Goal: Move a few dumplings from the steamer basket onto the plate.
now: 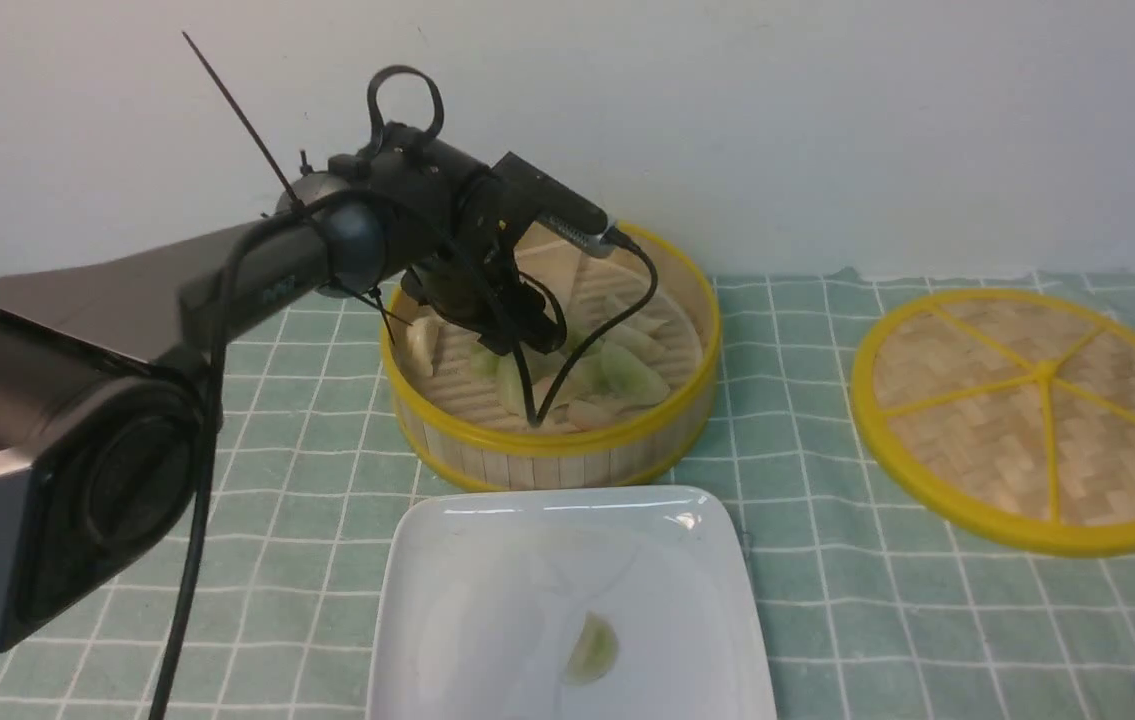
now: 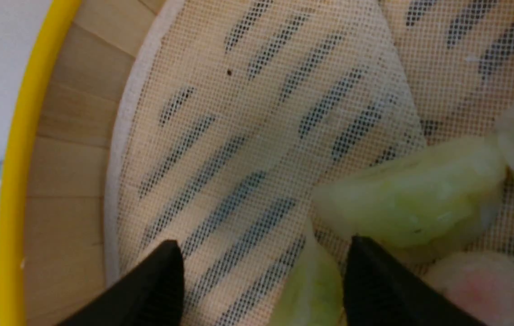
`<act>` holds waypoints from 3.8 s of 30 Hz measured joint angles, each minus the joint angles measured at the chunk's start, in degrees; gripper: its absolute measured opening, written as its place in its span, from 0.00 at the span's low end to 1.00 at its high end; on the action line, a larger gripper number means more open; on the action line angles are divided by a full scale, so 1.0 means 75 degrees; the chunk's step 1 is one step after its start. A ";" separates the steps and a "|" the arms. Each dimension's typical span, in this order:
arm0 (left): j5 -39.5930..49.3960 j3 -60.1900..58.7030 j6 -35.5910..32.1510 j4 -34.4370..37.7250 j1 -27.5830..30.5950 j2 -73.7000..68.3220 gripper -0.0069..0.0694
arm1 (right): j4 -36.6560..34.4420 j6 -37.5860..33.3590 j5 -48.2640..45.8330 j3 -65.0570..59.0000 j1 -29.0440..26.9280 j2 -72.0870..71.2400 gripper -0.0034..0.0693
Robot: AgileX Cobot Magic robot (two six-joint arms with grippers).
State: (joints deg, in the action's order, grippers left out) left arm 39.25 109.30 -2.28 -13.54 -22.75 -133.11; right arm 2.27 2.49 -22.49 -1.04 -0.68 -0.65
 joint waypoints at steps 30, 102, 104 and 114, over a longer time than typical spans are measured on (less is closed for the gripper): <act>0.3716 0.0905 -0.0274 0.2137 0.0006 0.1742 0.25 | 0.0000 0.0000 0.0000 0.0000 0.0000 0.0000 0.03; -0.2761 -0.9553 -0.0174 0.4082 -0.1789 1.2605 0.08 | 0.0000 0.0000 0.0000 0.0000 0.0000 0.0000 0.03; -0.2735 -0.9553 -0.0303 0.4082 -0.1789 1.2872 0.08 | 0.0000 0.0000 0.0000 0.0000 0.0000 0.0000 0.03; -0.2214 -0.9617 -0.0950 0.3961 -0.1789 1.4542 0.08 | 0.0000 0.0000 0.0000 0.0000 0.0000 0.0000 0.03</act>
State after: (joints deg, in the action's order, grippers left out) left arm 22.64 37.18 -9.41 16.16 -36.16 -24.05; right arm 2.27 2.49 -22.49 -1.04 -0.68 -0.65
